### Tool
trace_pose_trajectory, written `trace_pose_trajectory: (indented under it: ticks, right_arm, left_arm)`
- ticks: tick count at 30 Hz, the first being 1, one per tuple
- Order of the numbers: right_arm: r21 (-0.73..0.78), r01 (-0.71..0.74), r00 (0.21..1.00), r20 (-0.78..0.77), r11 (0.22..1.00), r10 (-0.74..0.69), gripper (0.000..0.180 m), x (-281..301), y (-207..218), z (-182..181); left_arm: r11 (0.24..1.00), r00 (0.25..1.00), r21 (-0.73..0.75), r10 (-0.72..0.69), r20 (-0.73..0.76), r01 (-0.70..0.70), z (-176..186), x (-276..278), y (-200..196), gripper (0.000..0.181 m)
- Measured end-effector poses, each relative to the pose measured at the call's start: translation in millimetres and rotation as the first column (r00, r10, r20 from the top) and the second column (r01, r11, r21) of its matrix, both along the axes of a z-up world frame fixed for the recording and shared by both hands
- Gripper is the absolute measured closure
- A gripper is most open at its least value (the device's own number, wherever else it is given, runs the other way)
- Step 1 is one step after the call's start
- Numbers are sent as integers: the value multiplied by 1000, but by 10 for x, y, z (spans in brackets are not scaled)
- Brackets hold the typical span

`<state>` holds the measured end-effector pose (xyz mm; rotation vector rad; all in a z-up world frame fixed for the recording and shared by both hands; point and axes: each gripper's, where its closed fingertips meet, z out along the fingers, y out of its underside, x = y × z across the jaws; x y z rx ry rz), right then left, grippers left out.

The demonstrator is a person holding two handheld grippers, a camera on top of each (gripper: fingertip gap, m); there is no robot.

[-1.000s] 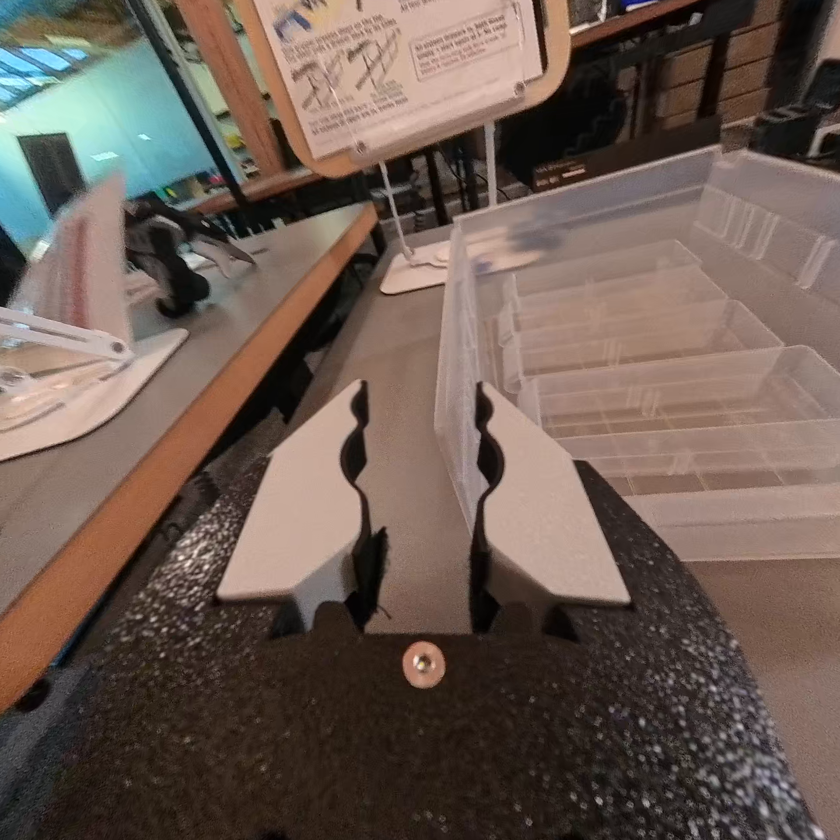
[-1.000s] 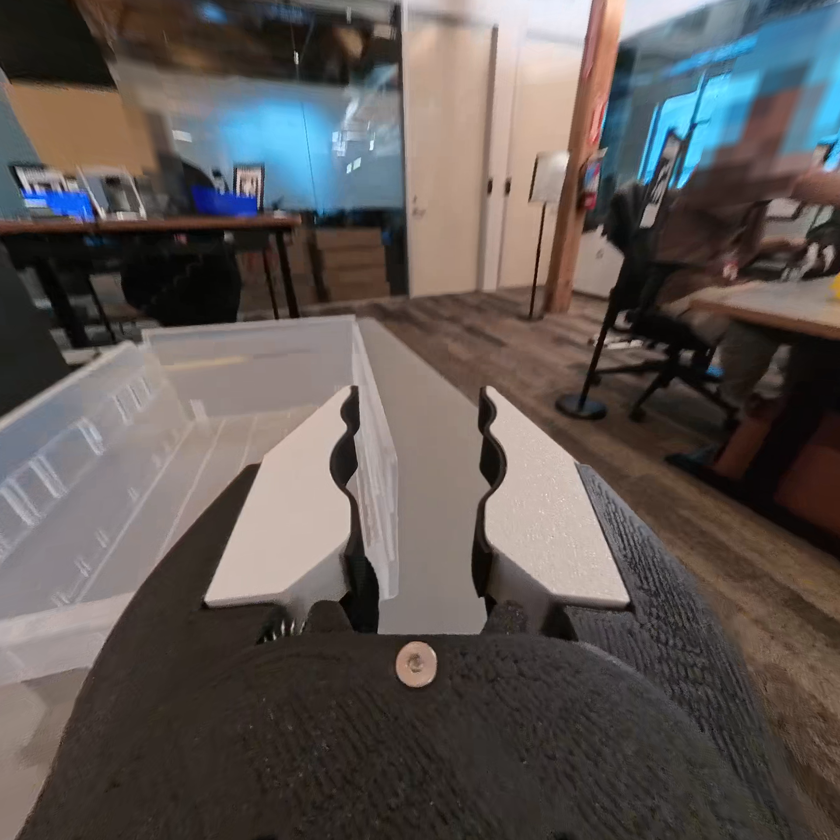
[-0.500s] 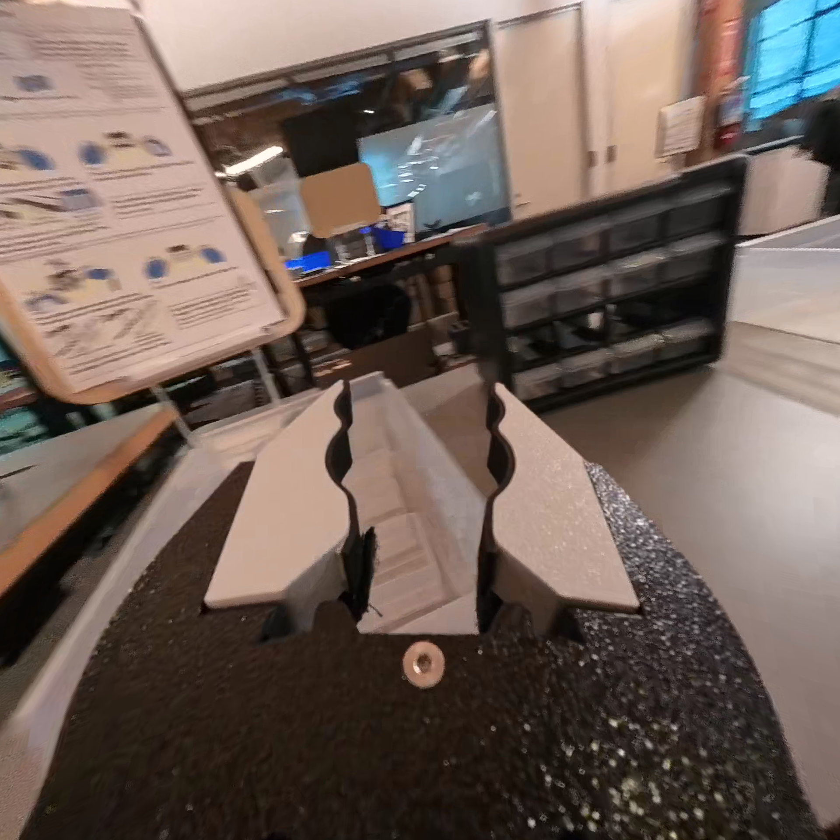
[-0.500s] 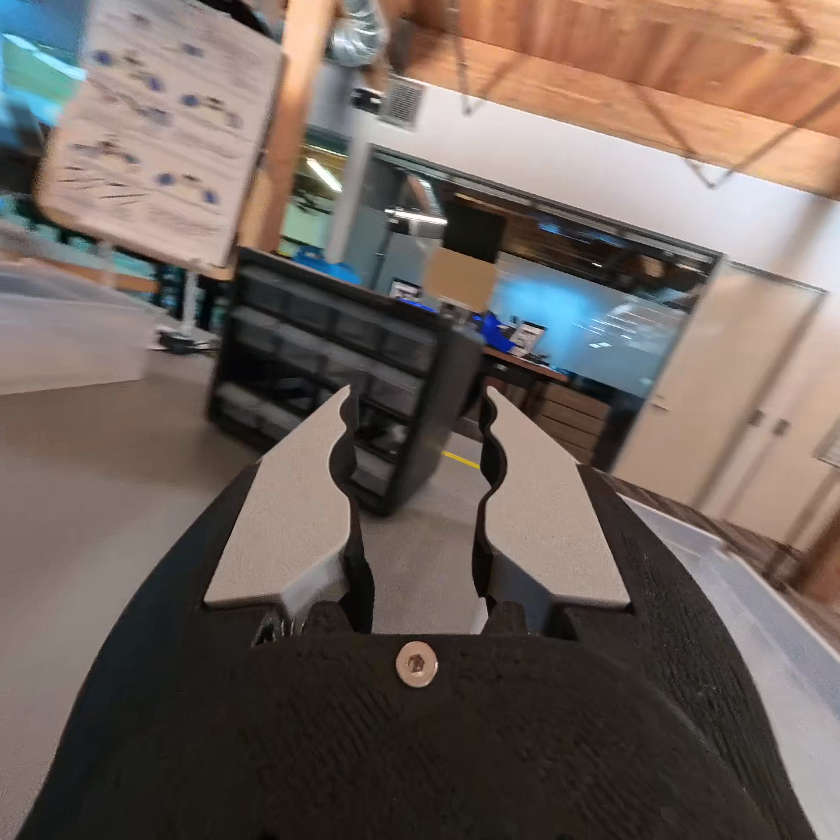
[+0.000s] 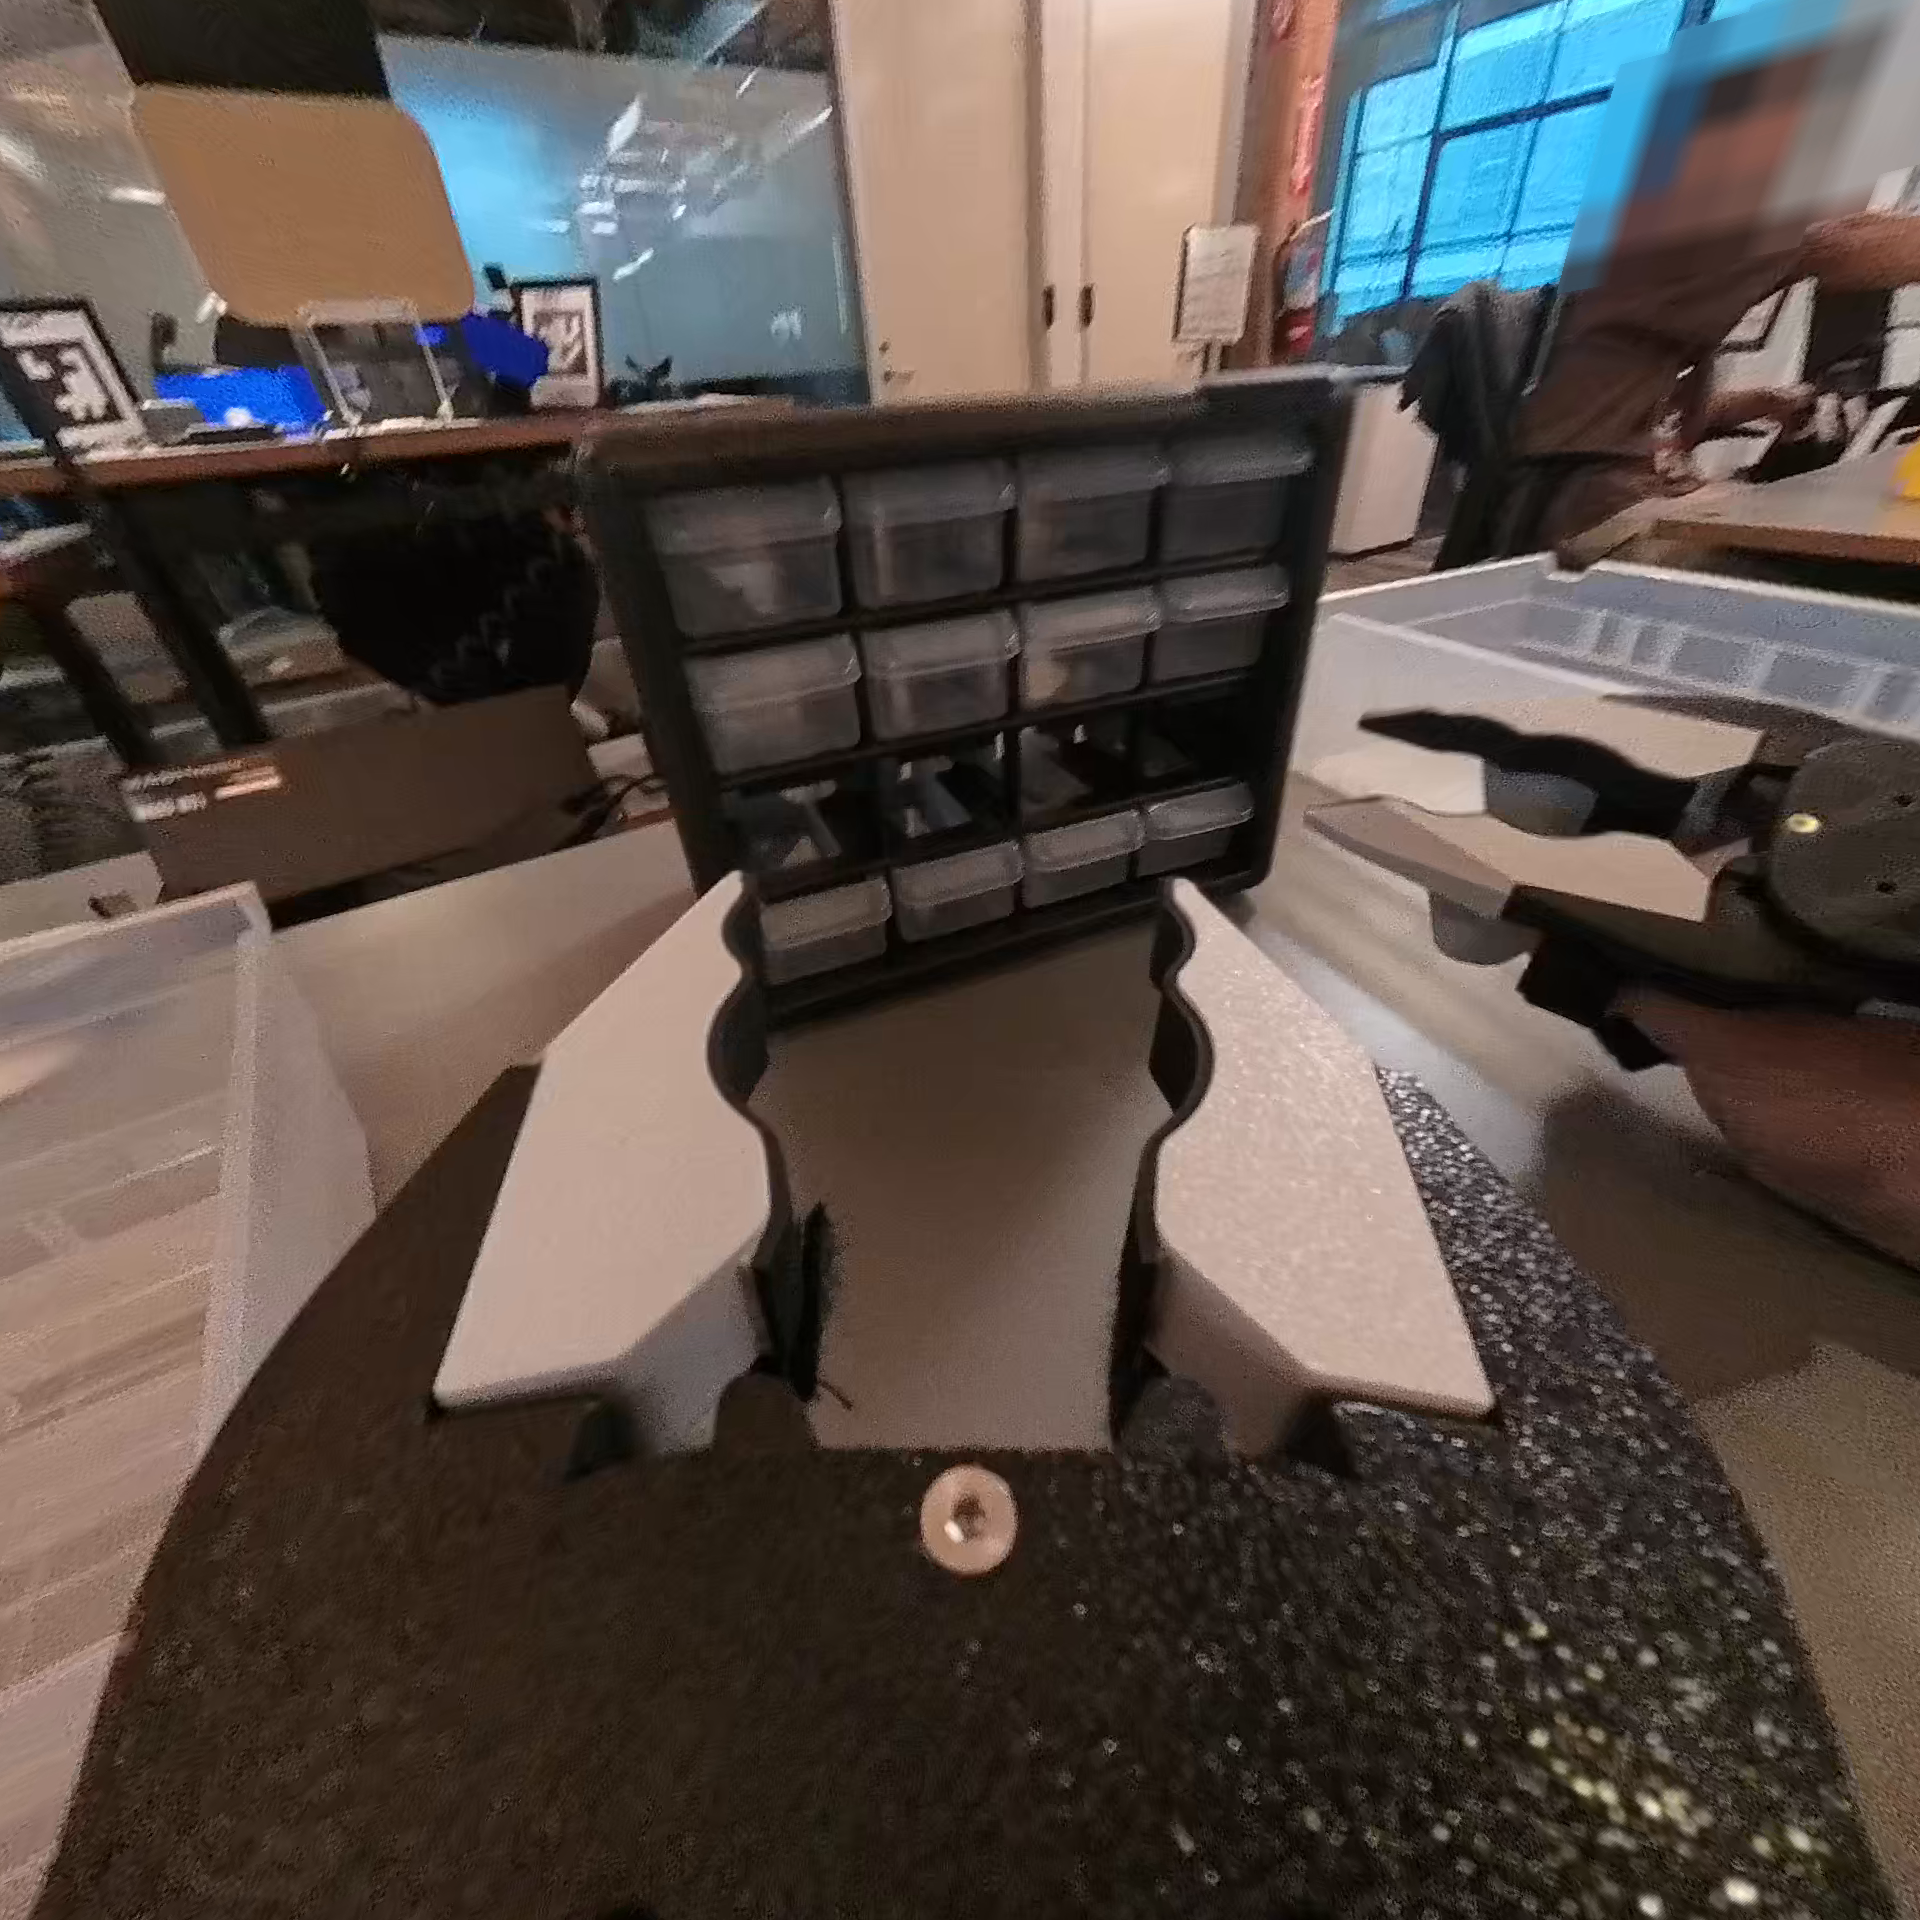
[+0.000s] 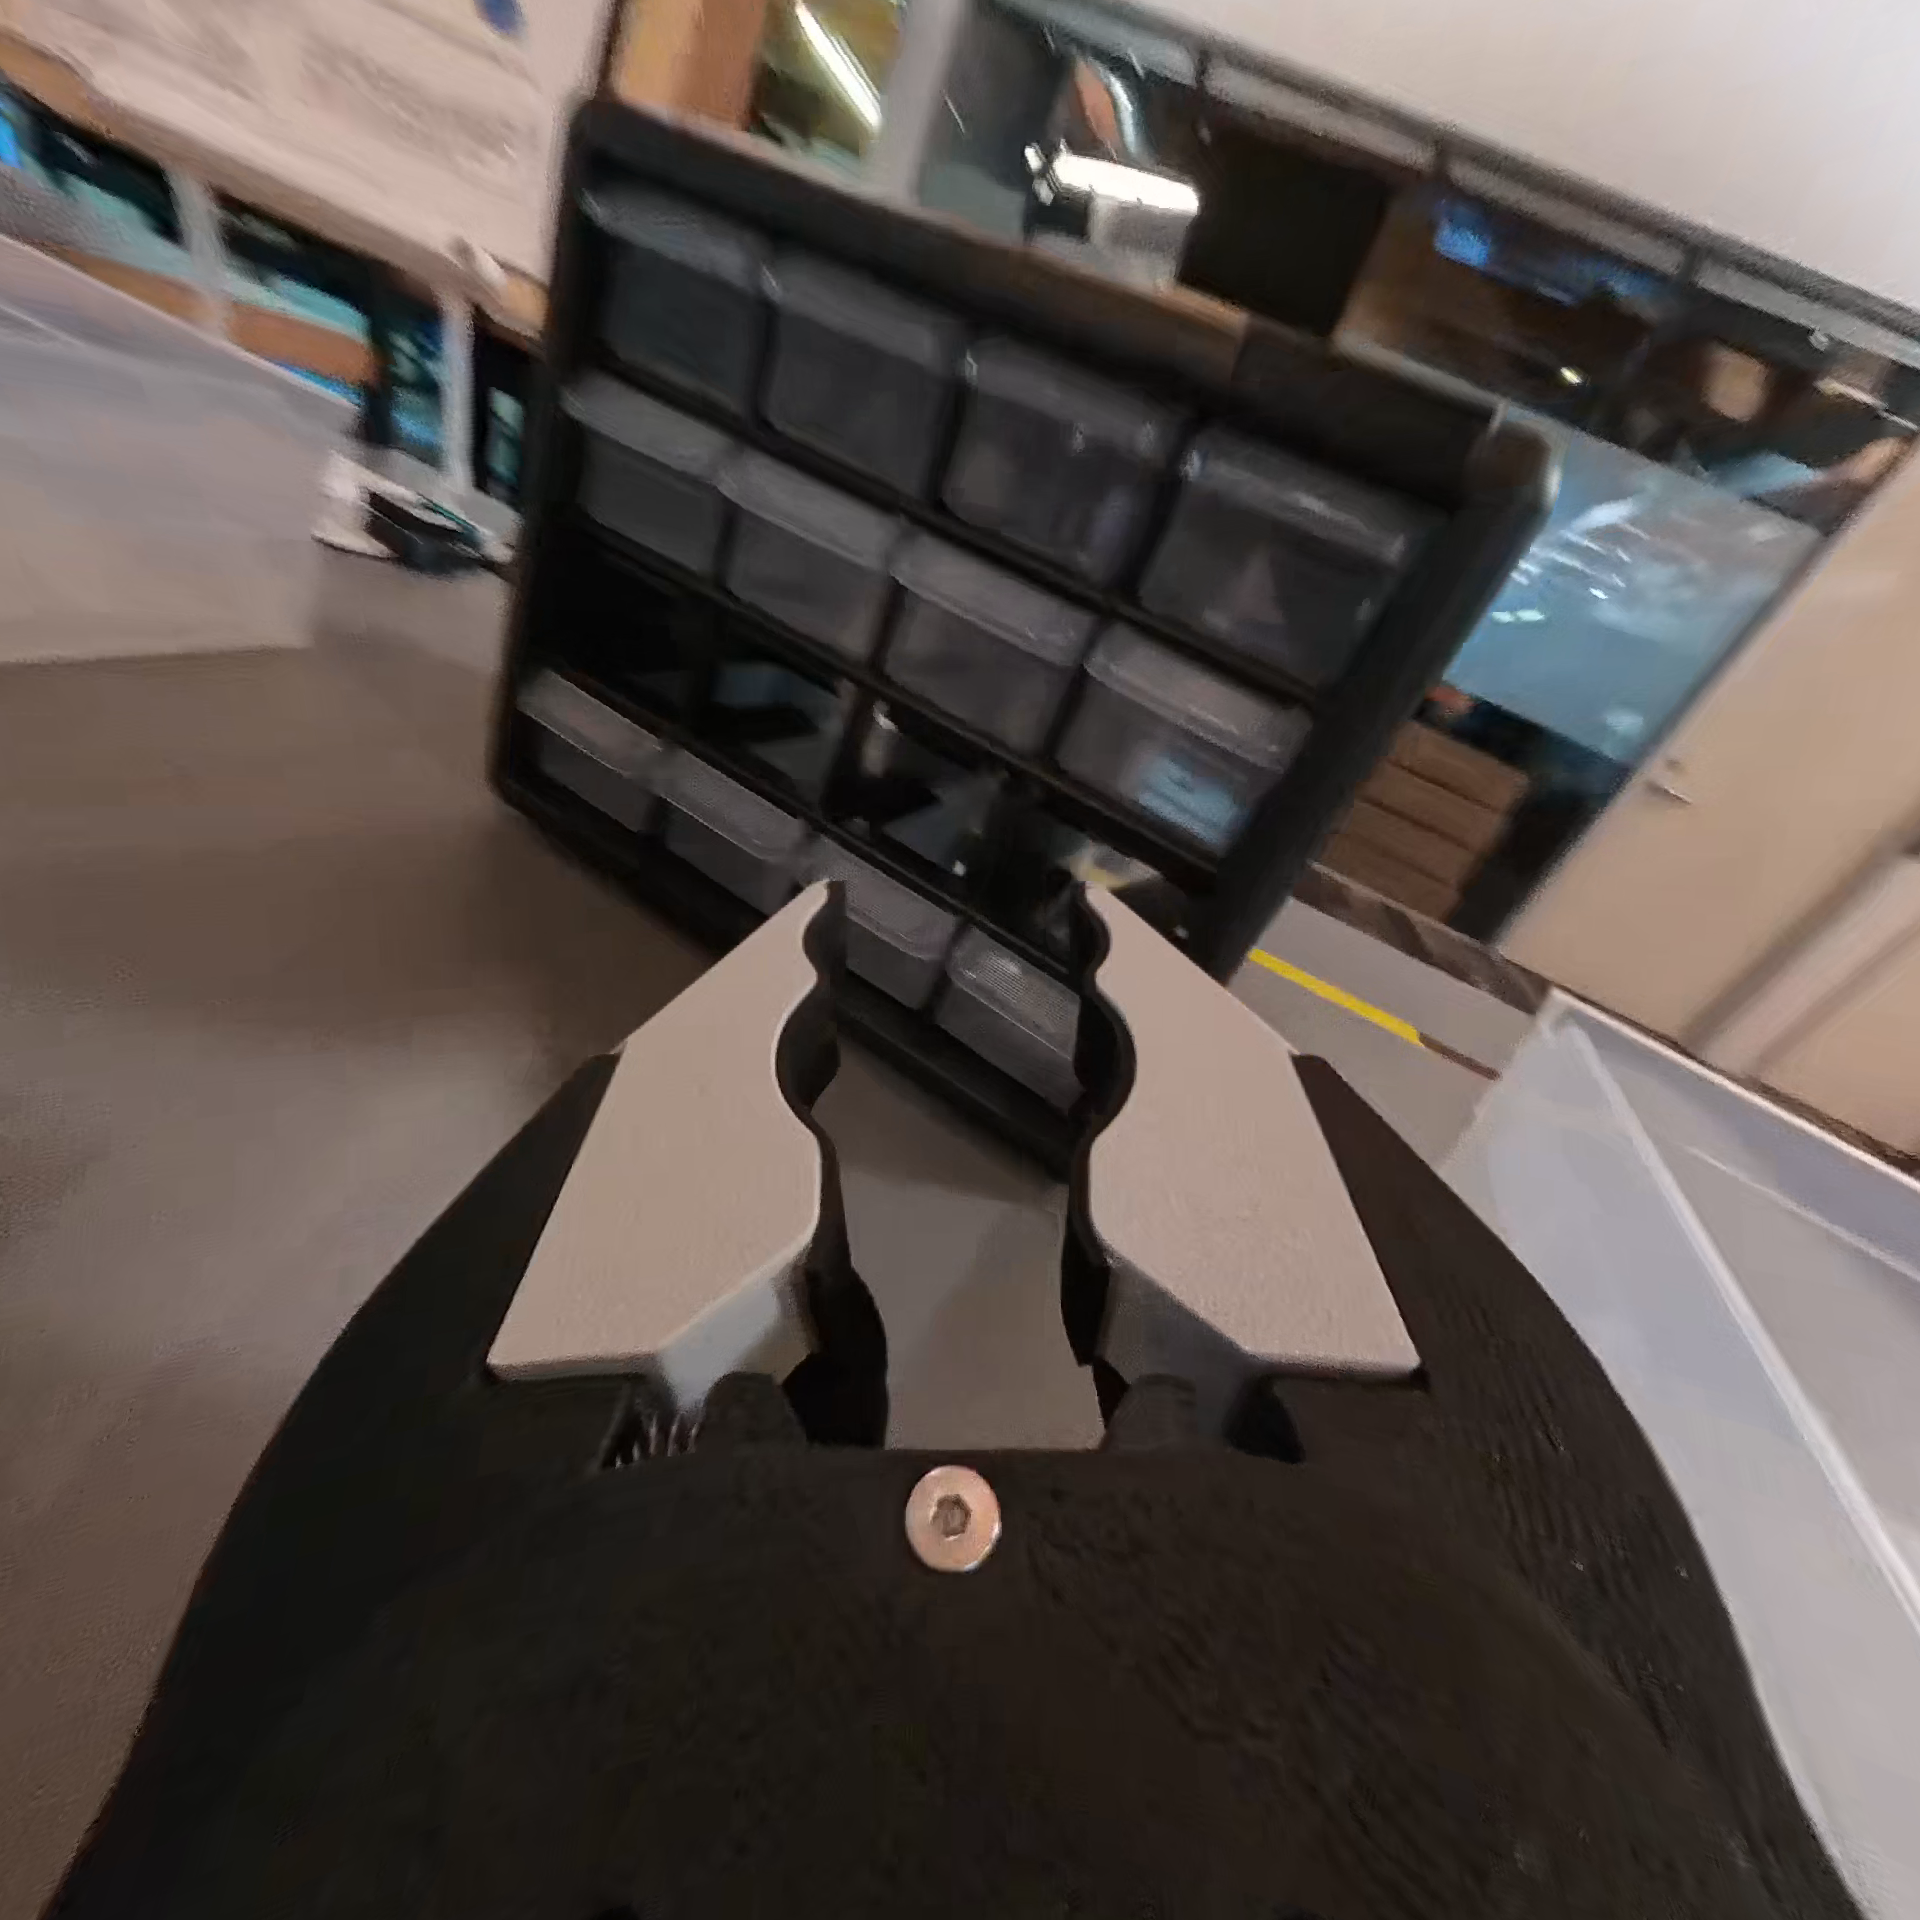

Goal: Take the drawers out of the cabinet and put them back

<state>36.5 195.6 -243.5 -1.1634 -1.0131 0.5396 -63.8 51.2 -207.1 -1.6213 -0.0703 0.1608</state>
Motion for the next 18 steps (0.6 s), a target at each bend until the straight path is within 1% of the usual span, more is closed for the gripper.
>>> trace_pose_trajectory:
  ticks: [2, 4, 7, 11, 12, 14, 18]
  right_arm:
    - [-7, 65, 997, 37, 998, -64, 143, -58, 184, -75]
    - [-33, 98, 994, 40, 995, -97, 145, -92, 324, -100]
    - [-70, 82, 997, 6, 994, -82, 157, -115, 413, -73]
    - [-96, 32, 997, -63, 995, -38, 169, -106, 444, 9]
    - [-100, 17, 996, -89, 995, -26, 170, -93, 446, 45]
    - [-113, 2, 991, -132, 994, -18, 171, -61, 481, 94]
    - [-185, -29, 992, -128, 982, 5, 177, -78, 564, 23]
  left_arm:
    - [999, 1000, -36, 31, 2, -31, -97, -66, 57, 105]
    - [999, 999, -36, 38, -7, -38, -106, -75, 40, 105]
    - [997, 994, 1, 79, -78, -79, -3, -143, -105, 112]
    - [982, 973, 51, 186, -140, -180, 176, -447, -372, 120]
    - [976, 967, 64, 216, -137, -209, 227, -552, -441, 121]
    - [972, 973, 95, 223, -60, -217, 307, -686, -543, 122]
    - [959, 967, 130, 252, 21, -253, 390, -898, -696, 124]
